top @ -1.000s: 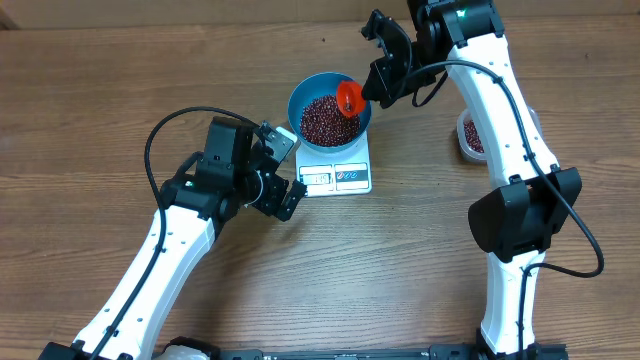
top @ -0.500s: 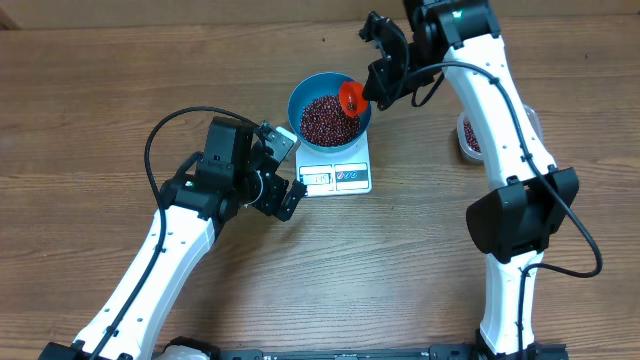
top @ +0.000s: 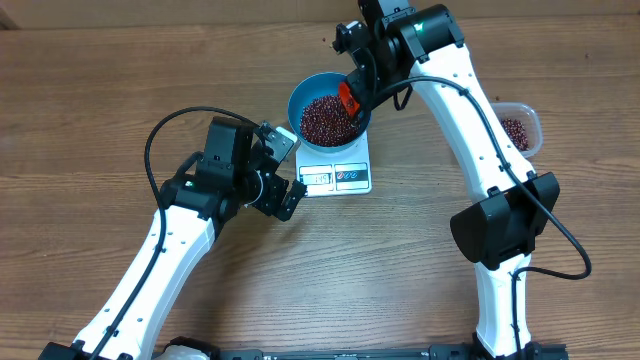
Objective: Scoop item into bowl and weigh 150g on scale
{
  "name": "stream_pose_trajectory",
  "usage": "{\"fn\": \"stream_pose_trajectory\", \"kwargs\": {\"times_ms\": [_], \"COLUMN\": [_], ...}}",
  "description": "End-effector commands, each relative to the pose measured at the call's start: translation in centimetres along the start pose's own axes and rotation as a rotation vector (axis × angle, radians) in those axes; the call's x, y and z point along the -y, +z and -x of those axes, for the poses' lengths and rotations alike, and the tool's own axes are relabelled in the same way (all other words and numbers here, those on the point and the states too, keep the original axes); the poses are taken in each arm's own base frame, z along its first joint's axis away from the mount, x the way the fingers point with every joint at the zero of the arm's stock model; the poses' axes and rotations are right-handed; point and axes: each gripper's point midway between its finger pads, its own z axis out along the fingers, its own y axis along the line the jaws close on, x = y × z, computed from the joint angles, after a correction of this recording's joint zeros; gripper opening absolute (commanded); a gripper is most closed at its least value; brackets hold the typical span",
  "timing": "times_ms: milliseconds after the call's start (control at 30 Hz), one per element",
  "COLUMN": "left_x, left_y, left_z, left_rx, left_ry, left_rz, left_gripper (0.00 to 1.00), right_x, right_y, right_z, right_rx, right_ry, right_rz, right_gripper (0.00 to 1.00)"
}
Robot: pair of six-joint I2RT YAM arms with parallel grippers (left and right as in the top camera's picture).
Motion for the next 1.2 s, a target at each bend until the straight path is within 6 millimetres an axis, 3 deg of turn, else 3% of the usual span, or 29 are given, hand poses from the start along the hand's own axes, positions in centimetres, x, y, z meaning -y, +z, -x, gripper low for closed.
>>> {"fn": "stream_pose_trajectory", "kwargs": {"times_ms": [0,200,667,1167], "left_x": [0.0,0.0,0.0,0.0], "left_y": [0.2,0.2,0.2,0.2], "left_z": [-0.2,-0.2,-0.2,-0.2], "left_rx": [-0.008,-0.008,-0.007,-0.008], "left_ry": [-0.012,-0.012,-0.012,-0.012], "left_rz": [-0.003,-0.003,-0.003,-0.004], "left_gripper": [1.00,1.00,1.00,1.00], "right_x": [0.7,-0.7,-0.4,-1.8], "right_y": [-3.3,-3.3,-3.3,-3.2], "right_z": [1.4,2.3,2.3,2.7], "right_rx": [0.092,0.112,0.105,0.129], "right_ry": [-0.011,-0.058,-0.066,-0.068], "right_rz": [-0.052,-0.052,-0.102,-0.012], "right_gripper": [0.04,0.04,0.04,0.04]}}
